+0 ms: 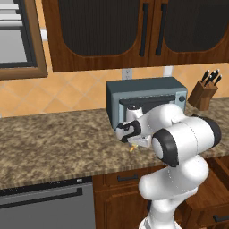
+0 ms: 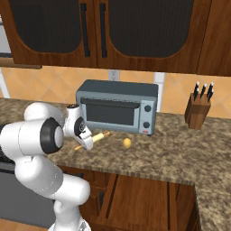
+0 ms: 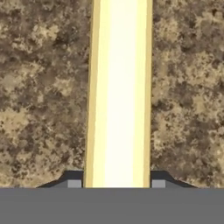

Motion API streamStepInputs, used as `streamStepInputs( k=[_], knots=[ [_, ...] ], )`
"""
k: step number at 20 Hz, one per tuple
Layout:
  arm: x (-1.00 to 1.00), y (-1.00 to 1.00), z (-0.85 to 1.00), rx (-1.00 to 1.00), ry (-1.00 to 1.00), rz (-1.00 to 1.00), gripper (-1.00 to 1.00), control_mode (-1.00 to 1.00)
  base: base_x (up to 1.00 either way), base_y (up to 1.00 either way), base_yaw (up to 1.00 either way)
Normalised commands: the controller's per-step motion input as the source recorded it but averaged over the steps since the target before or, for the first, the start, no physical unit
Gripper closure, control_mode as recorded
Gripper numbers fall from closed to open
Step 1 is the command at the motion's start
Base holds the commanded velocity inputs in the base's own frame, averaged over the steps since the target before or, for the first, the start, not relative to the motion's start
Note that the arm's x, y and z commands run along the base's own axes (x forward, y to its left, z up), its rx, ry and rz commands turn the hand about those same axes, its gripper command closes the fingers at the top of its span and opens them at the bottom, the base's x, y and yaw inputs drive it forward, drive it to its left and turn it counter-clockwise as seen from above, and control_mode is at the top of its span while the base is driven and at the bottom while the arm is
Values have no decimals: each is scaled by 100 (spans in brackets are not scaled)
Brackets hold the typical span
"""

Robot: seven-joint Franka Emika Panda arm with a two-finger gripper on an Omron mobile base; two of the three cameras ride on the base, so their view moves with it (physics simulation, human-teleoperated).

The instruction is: Pick the rolling pin from the drawer and place it on the counter.

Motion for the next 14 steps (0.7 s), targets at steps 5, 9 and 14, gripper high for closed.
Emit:
streamStepInputs(
  k=[5,9,14],
  knots=[
    [0,0,-16,0,-7,0,100,-100,0,0,0],
    [0,0,-20,0,-7,0,100,-100,0,0,0],
    [0,2,-13,0,-5,-1,100,-100,0,0,0]
  ],
)
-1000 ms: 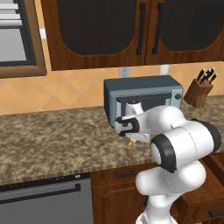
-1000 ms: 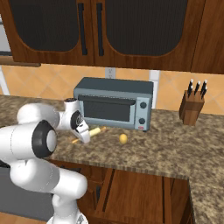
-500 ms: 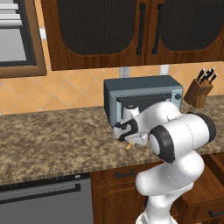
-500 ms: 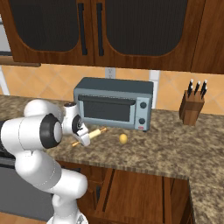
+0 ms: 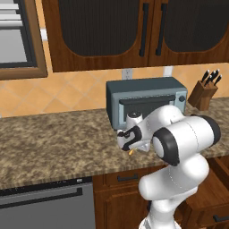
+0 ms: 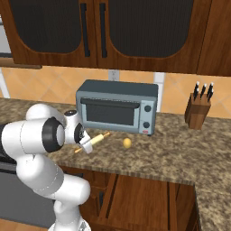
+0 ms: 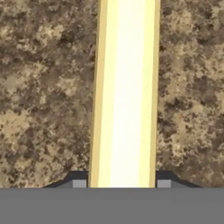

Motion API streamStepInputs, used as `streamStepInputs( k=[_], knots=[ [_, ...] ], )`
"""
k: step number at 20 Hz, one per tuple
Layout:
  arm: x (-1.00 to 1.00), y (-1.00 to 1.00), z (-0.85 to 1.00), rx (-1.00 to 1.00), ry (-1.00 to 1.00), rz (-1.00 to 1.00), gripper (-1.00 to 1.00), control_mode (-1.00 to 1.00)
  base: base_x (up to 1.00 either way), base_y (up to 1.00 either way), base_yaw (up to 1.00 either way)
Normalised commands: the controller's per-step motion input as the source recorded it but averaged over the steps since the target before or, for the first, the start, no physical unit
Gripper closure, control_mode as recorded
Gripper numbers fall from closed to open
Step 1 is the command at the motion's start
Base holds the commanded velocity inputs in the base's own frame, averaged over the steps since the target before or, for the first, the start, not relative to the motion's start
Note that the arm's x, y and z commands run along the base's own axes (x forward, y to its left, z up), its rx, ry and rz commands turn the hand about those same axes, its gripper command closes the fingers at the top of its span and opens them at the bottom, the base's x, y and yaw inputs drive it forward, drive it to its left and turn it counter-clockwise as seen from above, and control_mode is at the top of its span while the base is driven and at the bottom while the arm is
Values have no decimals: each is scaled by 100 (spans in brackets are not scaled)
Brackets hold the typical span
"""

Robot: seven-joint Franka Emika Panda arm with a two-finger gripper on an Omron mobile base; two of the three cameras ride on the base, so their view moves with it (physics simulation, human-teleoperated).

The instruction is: Pick the rolling pin from the drawer and place it on the counter.

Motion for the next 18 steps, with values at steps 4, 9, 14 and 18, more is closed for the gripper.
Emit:
streamStepInputs(
  k=[4,9,14,18],
  knots=[
    [0,0,0,0,0,0,100,-100,0,0,0],
    [0,0,0,0,0,0,-100,-100,0,0,0],
    [0,0,0,0,0,0,-100,-100,0,0,0],
    [0,-5,4,0,1,0,-100,-100,0,0,0]
  ],
)
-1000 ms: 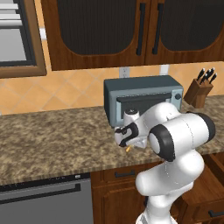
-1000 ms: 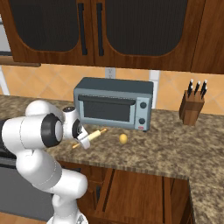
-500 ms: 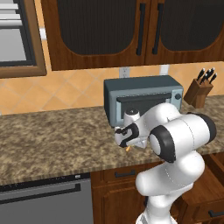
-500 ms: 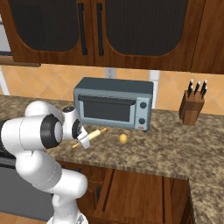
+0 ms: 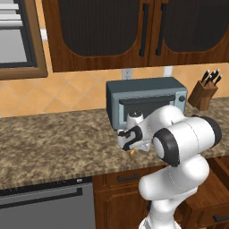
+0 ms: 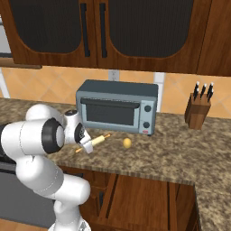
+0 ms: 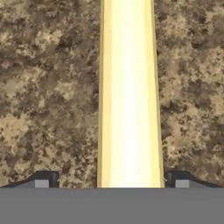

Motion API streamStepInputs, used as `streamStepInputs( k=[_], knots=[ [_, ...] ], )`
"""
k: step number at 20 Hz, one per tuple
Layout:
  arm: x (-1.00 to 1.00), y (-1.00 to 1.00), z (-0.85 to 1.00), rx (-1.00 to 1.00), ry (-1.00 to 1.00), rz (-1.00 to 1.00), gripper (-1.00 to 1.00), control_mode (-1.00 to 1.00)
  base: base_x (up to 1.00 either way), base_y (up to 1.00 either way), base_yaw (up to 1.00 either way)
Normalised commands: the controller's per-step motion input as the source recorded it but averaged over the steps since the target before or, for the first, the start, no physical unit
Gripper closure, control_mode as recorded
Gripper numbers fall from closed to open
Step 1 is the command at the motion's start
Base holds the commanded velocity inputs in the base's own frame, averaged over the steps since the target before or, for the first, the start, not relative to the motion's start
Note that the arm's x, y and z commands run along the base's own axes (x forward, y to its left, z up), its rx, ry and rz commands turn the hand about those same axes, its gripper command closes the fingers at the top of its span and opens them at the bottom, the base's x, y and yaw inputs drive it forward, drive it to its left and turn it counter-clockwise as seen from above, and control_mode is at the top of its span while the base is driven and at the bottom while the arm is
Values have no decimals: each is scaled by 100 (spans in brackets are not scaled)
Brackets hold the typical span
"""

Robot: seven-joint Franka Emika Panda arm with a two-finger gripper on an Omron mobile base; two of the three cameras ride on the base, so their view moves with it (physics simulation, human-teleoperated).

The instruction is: Pick the rolling pin from the drawer and place it on the counter.

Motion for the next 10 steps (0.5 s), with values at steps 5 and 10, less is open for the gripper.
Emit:
streamStepInputs(
  k=[5,10],
  knots=[
    [0,-9,80,0,3,-1,-100,-100,0,0,0],
    [-22,-24,100,0,0,0,-100,-100,0,0,0]
  ],
)
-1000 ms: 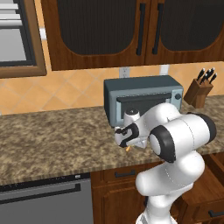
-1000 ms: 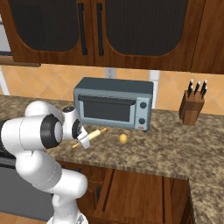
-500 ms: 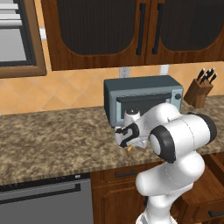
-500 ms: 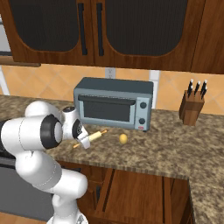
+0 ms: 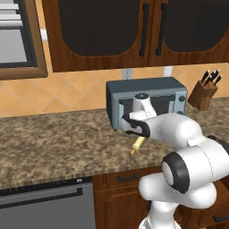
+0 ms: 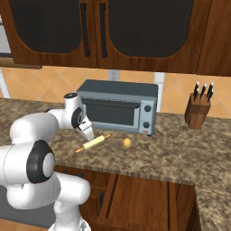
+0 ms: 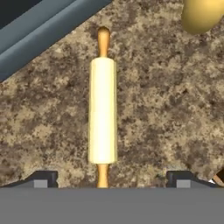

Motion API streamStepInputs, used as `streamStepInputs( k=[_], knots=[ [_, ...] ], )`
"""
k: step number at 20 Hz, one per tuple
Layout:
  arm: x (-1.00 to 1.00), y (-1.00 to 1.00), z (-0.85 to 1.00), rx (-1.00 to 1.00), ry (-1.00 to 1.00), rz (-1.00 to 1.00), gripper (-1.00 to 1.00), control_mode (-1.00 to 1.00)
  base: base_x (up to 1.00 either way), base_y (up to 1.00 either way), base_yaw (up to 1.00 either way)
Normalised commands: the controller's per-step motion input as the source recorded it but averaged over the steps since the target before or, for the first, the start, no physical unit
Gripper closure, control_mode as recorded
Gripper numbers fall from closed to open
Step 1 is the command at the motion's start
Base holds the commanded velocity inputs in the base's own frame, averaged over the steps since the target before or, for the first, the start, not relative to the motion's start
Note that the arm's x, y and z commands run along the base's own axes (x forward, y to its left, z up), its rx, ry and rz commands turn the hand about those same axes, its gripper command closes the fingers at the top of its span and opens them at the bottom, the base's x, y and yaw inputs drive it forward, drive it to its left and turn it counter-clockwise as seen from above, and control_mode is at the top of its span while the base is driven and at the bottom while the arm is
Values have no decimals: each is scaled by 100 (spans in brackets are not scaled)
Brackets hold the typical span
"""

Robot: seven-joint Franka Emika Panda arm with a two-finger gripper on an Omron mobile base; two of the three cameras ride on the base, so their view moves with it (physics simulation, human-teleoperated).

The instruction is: Pick the rolling pin from the drawer and place it on the counter.

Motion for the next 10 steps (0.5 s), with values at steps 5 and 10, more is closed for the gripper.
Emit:
streamStepInputs(
  k=[5,10],
  knots=[
    [-33,7,98,0,0,11,-100,-100,0,0,0],
    [-22,70,73,-7,0,26,-100,-100,0,0,0]
  ],
)
